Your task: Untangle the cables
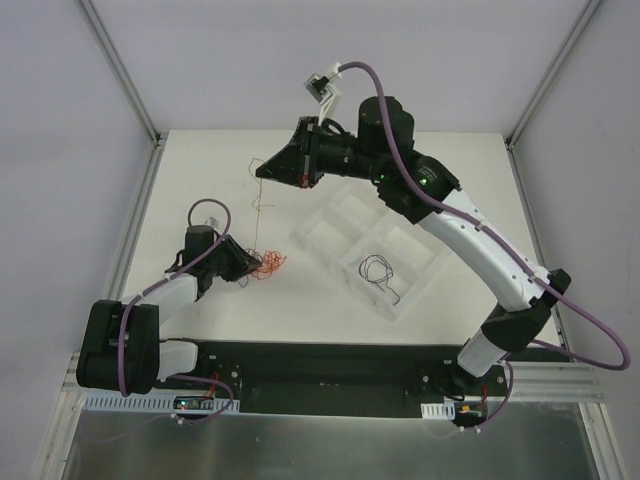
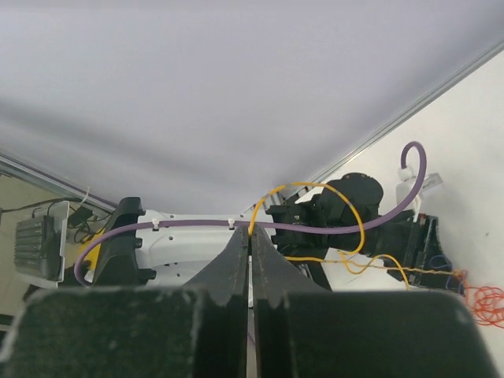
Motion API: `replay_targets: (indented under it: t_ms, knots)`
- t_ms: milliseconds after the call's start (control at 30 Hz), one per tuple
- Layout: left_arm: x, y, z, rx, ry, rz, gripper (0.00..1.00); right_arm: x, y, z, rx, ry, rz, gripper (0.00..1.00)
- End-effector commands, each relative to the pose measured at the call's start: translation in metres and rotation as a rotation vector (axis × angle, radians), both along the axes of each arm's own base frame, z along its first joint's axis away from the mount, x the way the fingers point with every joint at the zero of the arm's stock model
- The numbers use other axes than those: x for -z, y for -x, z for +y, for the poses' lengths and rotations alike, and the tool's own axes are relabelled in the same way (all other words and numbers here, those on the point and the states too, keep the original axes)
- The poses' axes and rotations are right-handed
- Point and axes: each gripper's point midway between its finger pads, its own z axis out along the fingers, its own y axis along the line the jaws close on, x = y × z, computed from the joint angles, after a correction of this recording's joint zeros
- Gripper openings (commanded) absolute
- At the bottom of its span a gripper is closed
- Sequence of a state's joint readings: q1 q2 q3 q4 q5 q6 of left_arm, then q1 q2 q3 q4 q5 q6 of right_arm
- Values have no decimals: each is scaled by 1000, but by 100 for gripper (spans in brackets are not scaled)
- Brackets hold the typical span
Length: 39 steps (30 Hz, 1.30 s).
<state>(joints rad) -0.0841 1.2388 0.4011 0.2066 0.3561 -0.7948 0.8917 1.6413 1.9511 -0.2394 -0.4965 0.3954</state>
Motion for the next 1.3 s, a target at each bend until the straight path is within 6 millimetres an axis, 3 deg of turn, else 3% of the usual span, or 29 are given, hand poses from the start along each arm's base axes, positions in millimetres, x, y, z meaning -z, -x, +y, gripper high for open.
replay_targets:
  t_ms: [0, 367, 467, 633, 767, 1067, 1267]
  knots:
    - [24, 11, 13, -50, -45, 79, 25, -115, 43, -68, 43, -194, -275, 0]
    - [23, 12, 21, -79, -77, 84, 25, -136, 46, -142, 284, -133, -460, 0]
    - [19, 12, 22, -81, -80, 74, 24, -135, 38, -161, 379, -79, -497, 0]
    - [19, 13, 29, -94, -115, 66, 25, -171, 48, -203, 485, -92, -629, 0]
    - [21, 14, 33, -109, -126, 74, 27, -179, 48, -225, 567, -94, -659, 0]
    - [16, 14, 34, -112, -123, 72, 29, -170, 30, -261, 754, 3, -697, 0]
    - [-13, 9, 26, -75, -90, 5, 36, -143, 4, -272, 872, 144, -699, 0]
